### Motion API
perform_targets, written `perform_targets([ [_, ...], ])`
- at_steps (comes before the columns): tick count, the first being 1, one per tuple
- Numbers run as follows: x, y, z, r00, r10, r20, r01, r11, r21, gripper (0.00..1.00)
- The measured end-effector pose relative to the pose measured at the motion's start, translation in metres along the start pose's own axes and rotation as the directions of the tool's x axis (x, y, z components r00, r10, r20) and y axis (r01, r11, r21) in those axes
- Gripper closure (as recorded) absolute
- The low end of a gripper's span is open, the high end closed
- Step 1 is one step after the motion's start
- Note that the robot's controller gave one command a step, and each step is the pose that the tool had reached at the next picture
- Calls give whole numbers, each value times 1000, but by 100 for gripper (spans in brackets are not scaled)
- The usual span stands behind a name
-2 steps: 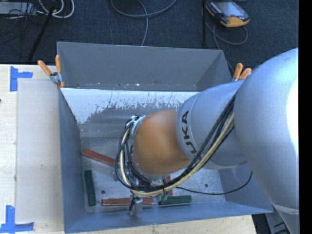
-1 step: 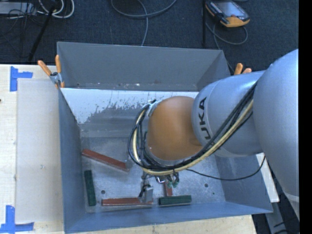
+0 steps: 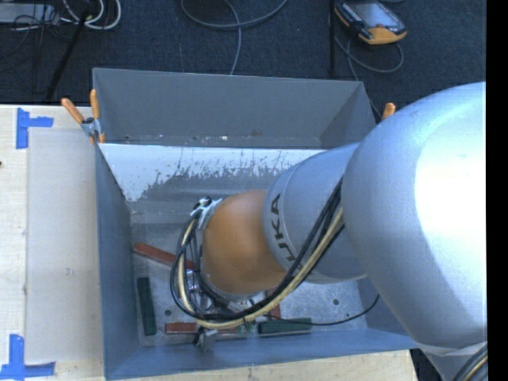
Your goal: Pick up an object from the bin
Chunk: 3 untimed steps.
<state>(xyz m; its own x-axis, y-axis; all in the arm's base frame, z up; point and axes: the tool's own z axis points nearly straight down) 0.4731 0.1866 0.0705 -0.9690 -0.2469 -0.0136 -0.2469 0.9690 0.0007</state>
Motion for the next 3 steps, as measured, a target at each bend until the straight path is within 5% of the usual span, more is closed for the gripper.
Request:
perform_targets([
  [1, 10, -39, -2, 999, 49, 0, -49, 999, 0, 0],
  [2, 13, -38, 0, 999, 47, -12, -47, 999, 1, 100],
  [3, 10, -38, -87, 999, 51, -7, -51, 999, 1, 100],
])
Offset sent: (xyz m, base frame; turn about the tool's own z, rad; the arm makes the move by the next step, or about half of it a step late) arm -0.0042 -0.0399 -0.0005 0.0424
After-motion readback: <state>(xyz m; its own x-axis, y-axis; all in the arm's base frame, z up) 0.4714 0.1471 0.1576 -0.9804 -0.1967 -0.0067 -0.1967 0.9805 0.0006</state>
